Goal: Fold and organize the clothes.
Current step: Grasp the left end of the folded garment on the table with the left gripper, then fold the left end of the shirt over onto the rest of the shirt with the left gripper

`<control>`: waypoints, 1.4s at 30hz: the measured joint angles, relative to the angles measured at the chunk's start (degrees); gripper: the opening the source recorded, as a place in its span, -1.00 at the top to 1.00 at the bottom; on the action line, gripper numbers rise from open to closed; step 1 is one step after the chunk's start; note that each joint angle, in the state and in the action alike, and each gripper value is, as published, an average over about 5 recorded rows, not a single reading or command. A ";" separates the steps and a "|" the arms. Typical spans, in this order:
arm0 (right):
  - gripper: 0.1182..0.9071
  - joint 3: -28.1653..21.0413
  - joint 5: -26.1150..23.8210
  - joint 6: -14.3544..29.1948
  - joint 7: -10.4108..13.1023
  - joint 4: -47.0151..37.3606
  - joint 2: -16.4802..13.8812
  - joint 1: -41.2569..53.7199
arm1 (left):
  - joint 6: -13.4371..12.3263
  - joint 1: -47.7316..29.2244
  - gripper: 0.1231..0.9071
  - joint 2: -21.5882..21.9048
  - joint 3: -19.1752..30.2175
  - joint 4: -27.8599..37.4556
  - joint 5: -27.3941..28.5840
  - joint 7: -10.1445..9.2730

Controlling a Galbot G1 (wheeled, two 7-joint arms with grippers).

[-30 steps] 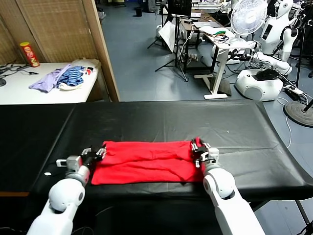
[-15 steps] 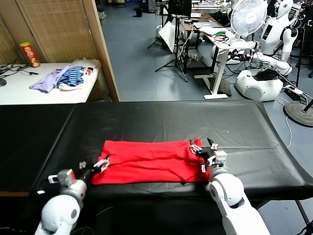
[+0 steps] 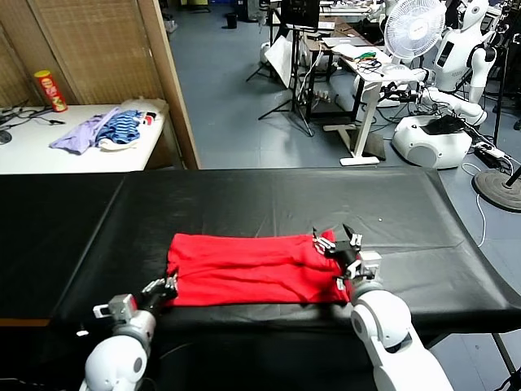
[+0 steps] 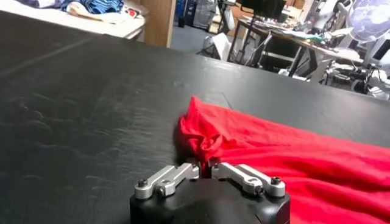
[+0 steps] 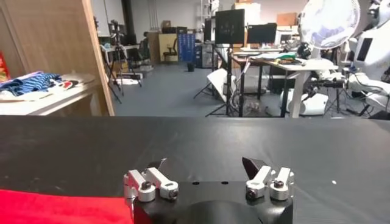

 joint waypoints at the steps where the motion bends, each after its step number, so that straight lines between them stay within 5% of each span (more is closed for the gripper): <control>1: -0.72 0.15 -0.03 -0.30 0.24 0.28 0.03 -0.10 | -0.25 0.03 0.89 0.08 -0.04 -0.12 1.29 0.02; 11: -0.72 1.31 -0.33 -1.50 1.22 2.39 0.58 -1.55 | -2.99 2.03 0.89 7.43 -5.03 -0.23 24.84 0.97; 17: -0.72 1.25 -1.57 -1.47 1.16 3.18 1.52 -2.68 | -4.53 3.56 0.89 13.26 -8.97 -0.46 29.71 0.87; 25: -0.72 1.82 -3.09 -1.48 1.21 4.35 2.27 -4.59 | -2.50 2.81 0.89 10.86 -3.70 -7.37 19.92 0.24; 33: -0.72 3.64 -3.34 -1.49 1.22 4.86 2.31 -6.18 | 1.63 -1.62 0.89 3.63 9.18 -10.73 1.81 -4.61; 42: -0.72 3.31 -4.52 -1.50 1.20 4.13 3.24 -6.17 | 1.52 -4.41 0.89 -2.30 16.09 -9.54 -2.67 -5.14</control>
